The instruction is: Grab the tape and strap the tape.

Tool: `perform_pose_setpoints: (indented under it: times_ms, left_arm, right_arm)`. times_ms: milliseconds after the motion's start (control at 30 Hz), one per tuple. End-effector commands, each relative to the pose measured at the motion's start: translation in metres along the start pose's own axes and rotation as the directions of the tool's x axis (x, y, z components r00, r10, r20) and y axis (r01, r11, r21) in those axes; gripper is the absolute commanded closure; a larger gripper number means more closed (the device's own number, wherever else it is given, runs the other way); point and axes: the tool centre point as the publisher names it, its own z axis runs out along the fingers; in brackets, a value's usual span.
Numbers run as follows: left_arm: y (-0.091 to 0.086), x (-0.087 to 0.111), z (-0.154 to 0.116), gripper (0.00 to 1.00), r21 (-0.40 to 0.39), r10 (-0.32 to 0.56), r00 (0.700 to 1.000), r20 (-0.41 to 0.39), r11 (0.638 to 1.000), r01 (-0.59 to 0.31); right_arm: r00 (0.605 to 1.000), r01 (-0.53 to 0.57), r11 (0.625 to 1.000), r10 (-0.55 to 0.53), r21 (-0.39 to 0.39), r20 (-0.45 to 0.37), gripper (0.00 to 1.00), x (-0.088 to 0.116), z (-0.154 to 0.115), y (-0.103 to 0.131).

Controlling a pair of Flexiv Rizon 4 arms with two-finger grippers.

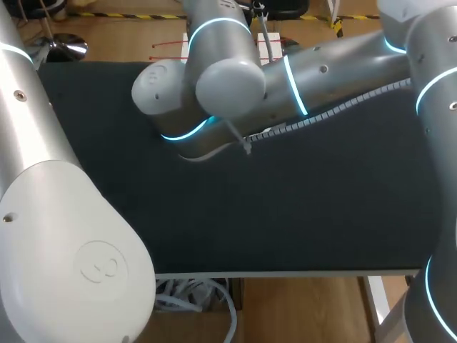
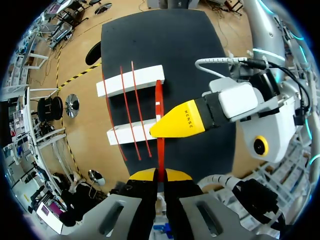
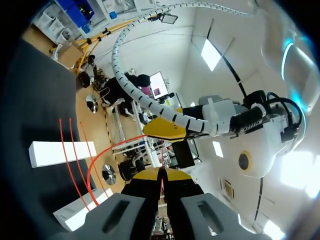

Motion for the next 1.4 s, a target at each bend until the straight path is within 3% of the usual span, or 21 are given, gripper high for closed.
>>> perform_pose_setpoints:
  times_ms: [33, 1400]
  left_arm:
    - [-0.001, 0.000, -0.001, 1.00, -0.003, 0.000, 1.000, -0.002, 1.000, 0.000]
    - [-0.001, 0.000, -0.001, 1.00, -0.003, 0.000, 1.000, -0.002, 1.000, 0.000]
  right_arm:
    - [1.000, 0.004, 1.000, -0.004, 0.016, -0.004, 1.00, 0.000, -0.001, 0.006]
    - [0.999, 0.002, 1.000, -0.002, 0.012, -0.047, 1.00, -0.001, -0.009, -0.004]
